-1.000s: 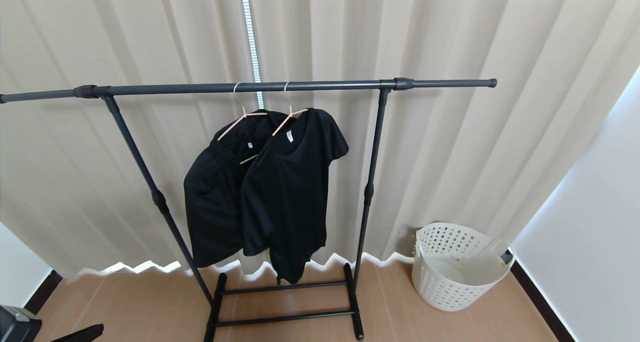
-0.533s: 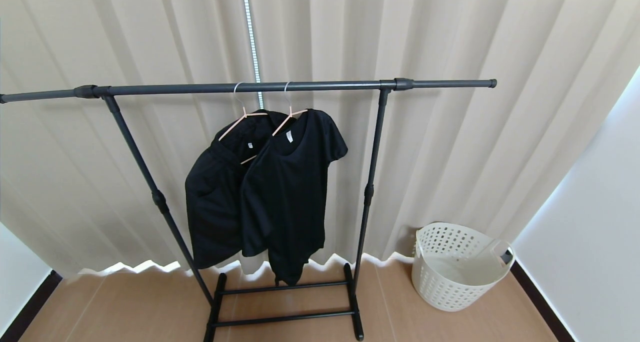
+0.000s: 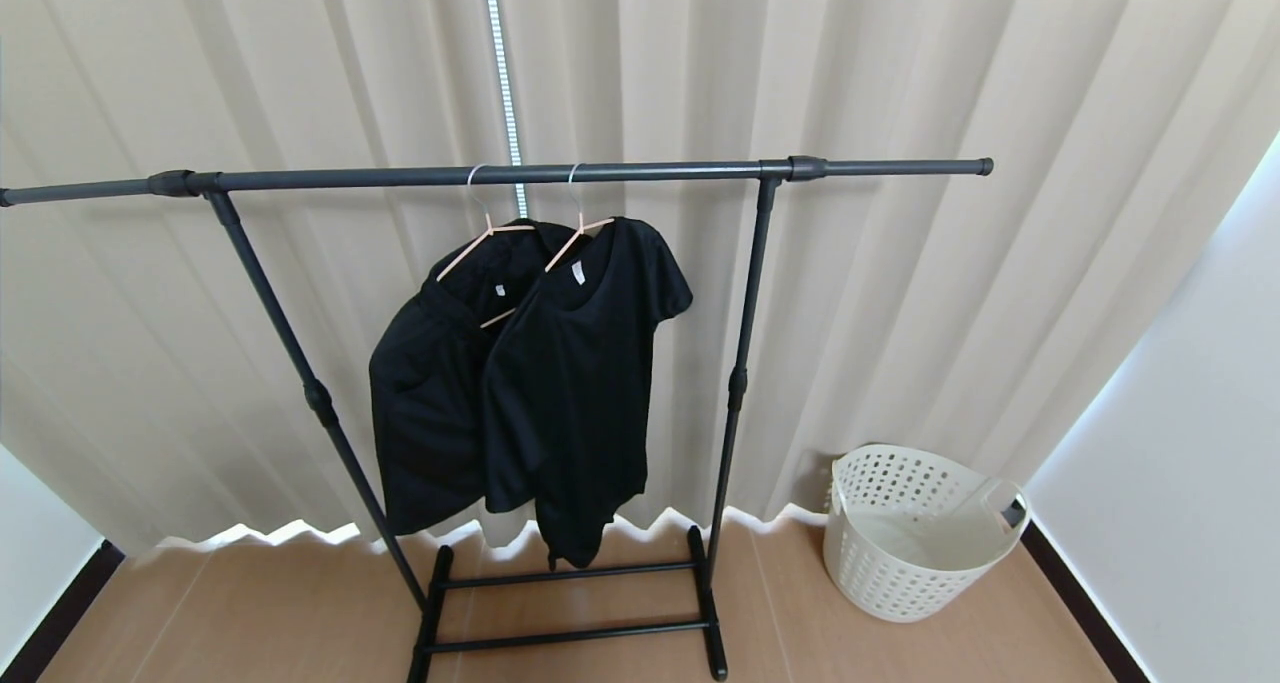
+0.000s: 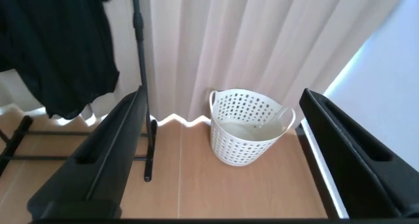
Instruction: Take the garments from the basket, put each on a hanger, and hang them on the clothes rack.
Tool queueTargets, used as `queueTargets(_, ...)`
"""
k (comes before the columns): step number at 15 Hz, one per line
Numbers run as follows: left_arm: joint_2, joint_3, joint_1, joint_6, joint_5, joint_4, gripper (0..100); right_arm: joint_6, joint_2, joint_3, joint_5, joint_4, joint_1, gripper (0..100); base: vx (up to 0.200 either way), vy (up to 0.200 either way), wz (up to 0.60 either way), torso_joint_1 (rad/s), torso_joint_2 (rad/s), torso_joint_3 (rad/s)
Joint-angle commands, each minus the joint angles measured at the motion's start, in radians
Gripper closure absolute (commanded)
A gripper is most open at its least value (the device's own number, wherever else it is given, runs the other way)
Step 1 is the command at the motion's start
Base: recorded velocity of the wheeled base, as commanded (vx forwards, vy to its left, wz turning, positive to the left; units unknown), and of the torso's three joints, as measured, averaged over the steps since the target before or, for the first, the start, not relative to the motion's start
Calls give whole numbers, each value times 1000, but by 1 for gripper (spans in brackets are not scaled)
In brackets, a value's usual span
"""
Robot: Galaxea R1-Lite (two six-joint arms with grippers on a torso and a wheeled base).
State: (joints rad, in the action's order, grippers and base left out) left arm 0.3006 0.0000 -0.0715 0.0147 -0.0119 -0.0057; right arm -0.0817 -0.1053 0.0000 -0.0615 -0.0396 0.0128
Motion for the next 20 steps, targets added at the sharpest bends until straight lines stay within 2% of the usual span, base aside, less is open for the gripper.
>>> queueTargets(1, -181, 0, 18, 1, 7, -2, 0, 7, 13, 0, -1, -2, 30, 0, 0, 0, 0, 0, 0, 0)
queueTargets(10, -207, 0, 12, 1, 6, -2, 0, 30, 13, 0, -40, -2, 33, 0, 0, 0, 0, 0, 0, 0)
queueTargets(12, -207, 0, 12, 1, 6, -2, 0, 20, 18, 0, -26, -5, 26, 0, 0, 0, 0, 0, 0, 0)
queueTargets(14, -209, 0, 12, -2, 6, -2, 0, 39, 104, 0, 48, -11, -25, 0, 0, 0, 0, 0, 0, 0)
queueTargets(15, -209, 0, 12, -4, 4, -2, 0, 68, 95, 0, 55, -11, -22, 0, 0, 0, 0, 0, 0, 0)
queueTargets(20, -209, 0, 12, -4, 4, -2, 0, 63, 96, 0, 55, -13, -22, 0, 0, 0, 0, 0, 0, 0)
